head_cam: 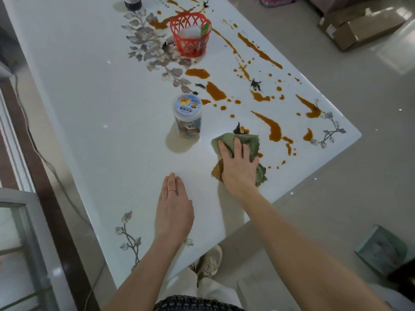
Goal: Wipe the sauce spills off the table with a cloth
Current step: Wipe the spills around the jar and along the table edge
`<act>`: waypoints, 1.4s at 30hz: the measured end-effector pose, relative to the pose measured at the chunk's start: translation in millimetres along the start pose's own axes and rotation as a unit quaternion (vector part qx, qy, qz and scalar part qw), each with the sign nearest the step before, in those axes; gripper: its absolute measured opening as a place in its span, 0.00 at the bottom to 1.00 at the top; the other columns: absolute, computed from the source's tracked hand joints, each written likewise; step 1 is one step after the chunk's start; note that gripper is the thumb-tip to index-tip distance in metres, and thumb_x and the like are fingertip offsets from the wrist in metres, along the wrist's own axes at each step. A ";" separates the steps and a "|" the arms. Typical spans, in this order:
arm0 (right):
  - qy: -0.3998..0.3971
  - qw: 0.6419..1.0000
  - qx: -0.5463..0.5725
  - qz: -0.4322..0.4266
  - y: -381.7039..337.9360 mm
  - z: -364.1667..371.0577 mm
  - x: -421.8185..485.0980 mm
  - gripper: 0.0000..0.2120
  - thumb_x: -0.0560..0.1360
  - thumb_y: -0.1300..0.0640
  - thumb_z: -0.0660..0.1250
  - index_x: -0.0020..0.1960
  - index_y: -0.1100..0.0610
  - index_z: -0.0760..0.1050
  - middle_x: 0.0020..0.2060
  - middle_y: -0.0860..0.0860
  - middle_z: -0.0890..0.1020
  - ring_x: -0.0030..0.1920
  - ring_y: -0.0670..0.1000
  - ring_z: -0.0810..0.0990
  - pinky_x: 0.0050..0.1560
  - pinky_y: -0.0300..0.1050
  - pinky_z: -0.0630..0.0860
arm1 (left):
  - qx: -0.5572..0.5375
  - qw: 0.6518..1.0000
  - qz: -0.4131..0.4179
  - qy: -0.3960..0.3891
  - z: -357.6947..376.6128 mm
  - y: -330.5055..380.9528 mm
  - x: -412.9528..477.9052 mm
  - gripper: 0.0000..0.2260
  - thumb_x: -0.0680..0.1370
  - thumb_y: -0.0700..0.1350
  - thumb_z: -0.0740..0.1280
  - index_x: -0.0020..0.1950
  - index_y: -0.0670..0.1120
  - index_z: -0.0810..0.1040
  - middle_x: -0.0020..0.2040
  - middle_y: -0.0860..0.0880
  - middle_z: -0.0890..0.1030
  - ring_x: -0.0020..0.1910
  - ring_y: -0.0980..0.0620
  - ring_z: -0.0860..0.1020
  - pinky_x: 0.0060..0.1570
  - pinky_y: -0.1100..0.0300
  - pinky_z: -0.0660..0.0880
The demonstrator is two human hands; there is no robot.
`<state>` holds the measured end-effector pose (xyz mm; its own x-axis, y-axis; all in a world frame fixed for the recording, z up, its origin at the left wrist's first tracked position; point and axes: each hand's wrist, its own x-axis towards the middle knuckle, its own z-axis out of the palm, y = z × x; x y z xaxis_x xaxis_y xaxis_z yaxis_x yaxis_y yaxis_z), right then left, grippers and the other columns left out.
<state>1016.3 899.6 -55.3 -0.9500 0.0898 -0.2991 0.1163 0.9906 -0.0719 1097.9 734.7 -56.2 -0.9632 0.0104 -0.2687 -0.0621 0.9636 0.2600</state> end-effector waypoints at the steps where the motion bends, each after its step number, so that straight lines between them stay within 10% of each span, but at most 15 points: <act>1: -0.006 1.000 0.003 0.003 -1.6 2.6 -10.6 0.37 0.79 0.55 0.61 0.78 0.43 0.41 0.77 0.54 0.44 0.75 0.60 0.45 0.70 0.69 0.52 | -0.002 1.000 0.000 0.000 0.3 0.1 0.4 0.29 0.80 0.45 0.56 0.76 0.38 0.46 0.77 0.40 0.47 0.76 0.44 0.46 0.75 0.54 0.48; 10: 0.003 0.998 -0.010 -0.055 46.0 13.8 -39.8 0.36 0.78 0.52 0.62 0.77 0.37 0.45 0.78 0.49 0.45 0.75 0.56 0.44 0.72 0.64 0.50 | -0.016 0.999 -0.001 0.030 4.7 16.2 6.4 0.29 0.79 0.44 0.57 0.76 0.39 0.47 0.77 0.40 0.49 0.76 0.44 0.47 0.75 0.51 0.49; 16: 0.123 0.988 0.092 -0.013 28.2 38.6 -66.9 0.22 0.77 0.48 0.56 0.69 0.43 0.71 0.72 0.52 0.67 0.70 0.57 0.65 0.65 0.66 0.63 | -0.035 0.999 0.029 0.016 12.3 34.5 16.8 0.29 0.79 0.42 0.57 0.76 0.39 0.47 0.77 0.40 0.48 0.76 0.43 0.46 0.75 0.51 0.47; 21: 0.102 0.982 -0.013 -0.156 77.7 43.5 -67.7 0.23 0.79 0.41 0.53 0.74 0.40 0.63 0.74 0.49 0.64 0.71 0.54 0.64 0.65 0.61 0.63 | -0.028 1.000 0.009 -0.002 18.5 48.4 12.9 0.30 0.81 0.53 0.49 0.76 0.45 0.35 0.77 0.44 0.38 0.76 0.45 0.38 0.74 0.46 0.42; 27: 0.130 0.987 0.029 -0.087 75.5 36.9 -49.8 0.24 0.76 0.48 0.54 0.71 0.44 0.68 0.73 0.52 0.67 0.69 0.56 0.65 0.63 0.66 0.66 | 0.010 0.998 -0.032 -0.049 25.2 59.7 12.9 0.31 0.79 0.59 0.43 0.74 0.51 0.29 0.75 0.44 0.32 0.74 0.43 0.32 0.72 0.40 0.41; 32: 0.085 0.963 0.004 -0.257 127.5 32.0 -44.9 0.25 0.76 0.49 0.54 0.73 0.40 0.63 0.75 0.48 0.62 0.72 0.55 0.63 0.66 0.65 0.65 | 0.033 0.992 -0.076 -0.099 21.2 75.7 23.5 0.31 0.79 0.60 0.45 0.74 0.51 0.31 0.74 0.42 0.30 0.74 0.41 0.32 0.71 0.38 0.41; 36: 0.098 0.975 0.044 -0.193 170.3 9.1 3.4 0.24 0.75 0.52 0.54 0.70 0.40 0.66 0.71 0.50 0.69 0.68 0.54 0.65 0.61 0.65 0.69 | -0.001 0.985 -0.148 -0.087 25.4 100.3 29.2 0.32 0.78 0.62 0.44 0.75 0.51 0.31 0.74 0.43 0.29 0.73 0.41 0.32 0.72 0.40 0.41; 42: 0.091 0.958 0.051 -0.267 156.5 19.4 -21.1 0.35 0.67 0.58 0.71 0.72 0.43 0.67 0.74 0.52 0.64 0.71 0.57 0.63 0.64 0.68 0.64 | -0.017 0.974 -0.211 -0.074 30.5 120.7 38.5 0.35 0.77 0.66 0.43 0.75 0.51 0.31 0.75 0.42 0.31 0.74 0.42 0.32 0.71 0.38 0.42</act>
<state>1060.1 1050.7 -78.7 -0.9159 -0.4007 -0.0241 -0.3809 0.8863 -0.2635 1061.3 859.6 -63.5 -0.8015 -0.3441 -0.4891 -0.4558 0.8809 0.1272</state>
